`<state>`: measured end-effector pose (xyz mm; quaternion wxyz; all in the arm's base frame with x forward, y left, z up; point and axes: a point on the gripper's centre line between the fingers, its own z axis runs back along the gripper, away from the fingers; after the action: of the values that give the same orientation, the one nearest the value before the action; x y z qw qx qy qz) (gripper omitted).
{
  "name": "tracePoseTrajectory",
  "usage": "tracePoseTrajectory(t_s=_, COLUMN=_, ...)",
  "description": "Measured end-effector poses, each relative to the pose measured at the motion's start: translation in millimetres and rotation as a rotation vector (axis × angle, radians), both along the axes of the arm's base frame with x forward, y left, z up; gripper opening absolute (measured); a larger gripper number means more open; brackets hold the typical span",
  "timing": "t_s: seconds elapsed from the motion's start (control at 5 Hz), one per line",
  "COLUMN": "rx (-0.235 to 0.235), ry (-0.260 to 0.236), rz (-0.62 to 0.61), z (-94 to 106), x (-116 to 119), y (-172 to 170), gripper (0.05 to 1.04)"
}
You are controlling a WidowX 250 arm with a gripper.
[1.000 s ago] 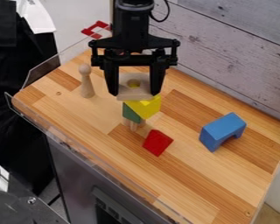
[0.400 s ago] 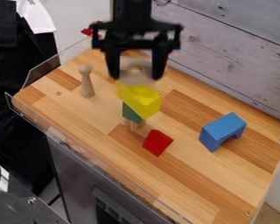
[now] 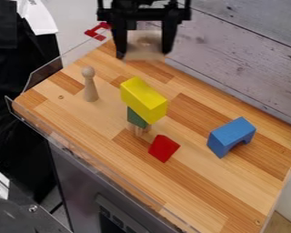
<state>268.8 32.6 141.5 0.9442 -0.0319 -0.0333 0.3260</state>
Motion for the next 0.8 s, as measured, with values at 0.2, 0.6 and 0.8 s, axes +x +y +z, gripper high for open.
tracePoseTrajectory(t_s=0.2, rx=-0.019, ry=0.024, rz=-0.001, z=-18.9, x=9.3, y=13.9, gripper=0.786)
tracePoseTrajectory(t_s=0.6, rx=0.015, ry=0.059, rz=0.025, z=-58.2, x=32.7, y=30.7, gripper=0.786)
tracePoseTrajectory(t_s=0.8, rx=0.026, ry=0.081, rz=0.053, z=-78.4, x=39.8, y=37.0, gripper=0.786)
